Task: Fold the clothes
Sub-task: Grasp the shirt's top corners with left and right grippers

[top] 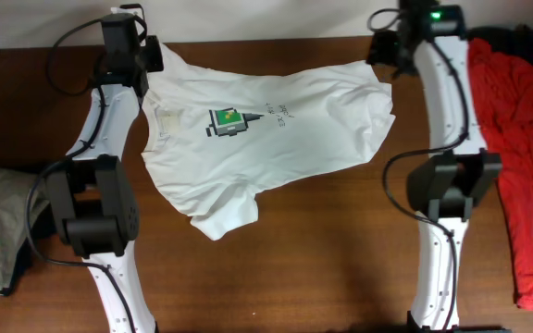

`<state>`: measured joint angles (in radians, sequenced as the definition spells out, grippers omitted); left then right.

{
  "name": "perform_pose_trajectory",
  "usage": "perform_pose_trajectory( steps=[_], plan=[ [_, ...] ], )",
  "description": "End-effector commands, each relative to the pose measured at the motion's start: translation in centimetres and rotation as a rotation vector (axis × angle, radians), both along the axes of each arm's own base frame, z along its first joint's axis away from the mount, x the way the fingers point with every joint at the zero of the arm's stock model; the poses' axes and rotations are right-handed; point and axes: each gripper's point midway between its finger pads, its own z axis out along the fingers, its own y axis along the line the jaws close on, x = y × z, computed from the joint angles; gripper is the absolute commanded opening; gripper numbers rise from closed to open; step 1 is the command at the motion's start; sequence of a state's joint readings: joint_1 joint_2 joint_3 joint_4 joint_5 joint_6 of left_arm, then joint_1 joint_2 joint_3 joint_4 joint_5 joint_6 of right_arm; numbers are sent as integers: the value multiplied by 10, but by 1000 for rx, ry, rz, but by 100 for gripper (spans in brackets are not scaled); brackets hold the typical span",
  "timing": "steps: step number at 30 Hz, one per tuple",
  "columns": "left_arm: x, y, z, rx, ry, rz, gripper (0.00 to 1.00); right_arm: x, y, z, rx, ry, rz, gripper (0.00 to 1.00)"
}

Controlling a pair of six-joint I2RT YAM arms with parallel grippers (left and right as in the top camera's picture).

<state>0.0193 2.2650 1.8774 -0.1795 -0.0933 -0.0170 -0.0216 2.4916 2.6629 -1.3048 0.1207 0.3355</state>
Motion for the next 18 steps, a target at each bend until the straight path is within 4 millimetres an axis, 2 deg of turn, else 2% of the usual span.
perform_pose_trajectory(
  steps=[1, 3, 4, 5, 8, 11, 15, 18],
  plan=[
    [-1, -15, 11, 1, -11, -26, 85, -27, -54, -12, 196, 79, -93, 98],
    [-8, -42, 19, 13, 5, -73, 87, -56, -78, -24, 199, 186, -150, 99],
    [-14, -55, 21, 27, 27, -103, 86, -66, -82, -31, 196, 231, -154, 99],
    [-22, -65, 16, 29, 68, -121, 81, -71, -84, -37, 175, 259, -152, 99],
    [-60, -80, -26, 7, 287, -128, 76, -84, -69, -63, 139, 364, -134, 98],
    [-101, -95, -50, 18, 476, -151, 69, -98, -46, -84, 144, 456, -102, 99],
    [-116, -101, -43, 60, 514, -150, 70, -101, -33, -92, 129, 482, -93, 99],
    [-123, -100, -23, 49, 497, -139, 70, -105, -34, -75, 75, 459, -87, 99]
  ],
)
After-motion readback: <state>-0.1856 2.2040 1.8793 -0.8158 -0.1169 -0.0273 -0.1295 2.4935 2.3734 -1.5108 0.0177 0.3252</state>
